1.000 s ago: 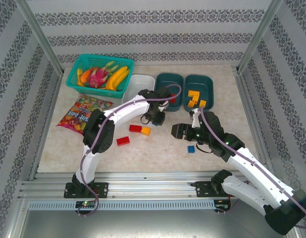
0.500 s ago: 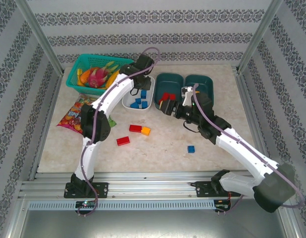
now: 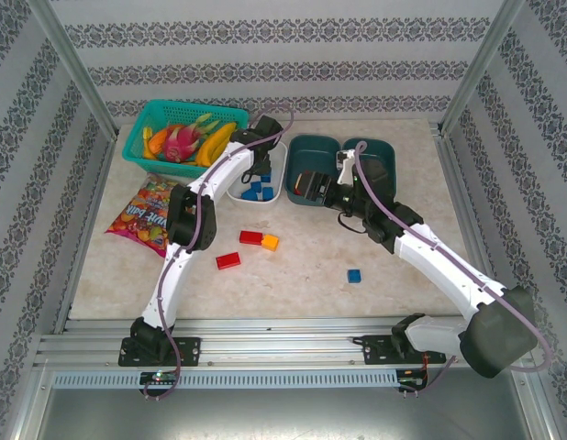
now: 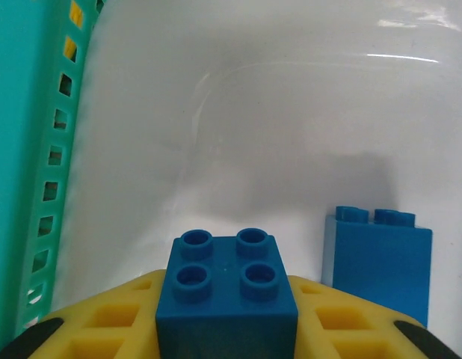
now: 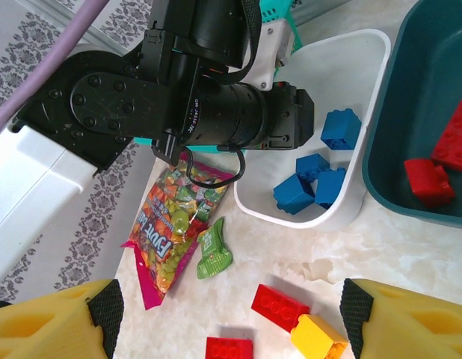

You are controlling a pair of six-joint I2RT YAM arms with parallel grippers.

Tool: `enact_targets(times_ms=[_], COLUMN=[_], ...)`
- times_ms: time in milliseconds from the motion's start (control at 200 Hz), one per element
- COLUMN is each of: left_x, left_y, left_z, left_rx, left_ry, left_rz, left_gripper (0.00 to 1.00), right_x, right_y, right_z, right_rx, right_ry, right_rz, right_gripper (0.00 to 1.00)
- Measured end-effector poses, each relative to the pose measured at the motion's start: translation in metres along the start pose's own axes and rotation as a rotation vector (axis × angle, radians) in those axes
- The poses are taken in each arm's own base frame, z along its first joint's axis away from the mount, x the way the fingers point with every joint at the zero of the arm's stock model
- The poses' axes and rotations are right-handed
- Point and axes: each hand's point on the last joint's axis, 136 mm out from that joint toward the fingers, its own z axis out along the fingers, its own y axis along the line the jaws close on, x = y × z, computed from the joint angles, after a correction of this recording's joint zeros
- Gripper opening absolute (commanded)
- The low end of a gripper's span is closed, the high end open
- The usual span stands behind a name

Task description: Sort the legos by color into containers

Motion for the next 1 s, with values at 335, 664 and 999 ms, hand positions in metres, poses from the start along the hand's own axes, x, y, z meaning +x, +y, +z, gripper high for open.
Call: enact_targets(times_ms=[335, 664, 999], left_x=[-0.001, -0.018, 0.031], left_y=[-0.007, 0.008, 0.080], left_z=[-0.003, -0.074, -0.269], left_rx=[0.040, 0.108, 0.370], left_ry=[0.003, -0.051, -0.280], left_rz=[-0.016, -0.098, -0.331], left_gripper=[0.53, 0.66, 0.75], right_x=[0.010, 0.001, 0.012], right_y=[-0.007, -0.001, 0.015], right_z=[0.001, -0.012, -0.021], right_rx=[0.018, 0.082, 0.122], right_ry=[0.035, 0.060, 0.154], right_rz=[0.012, -0.118, -0.406], right_gripper=[0.79, 0.78, 0.78])
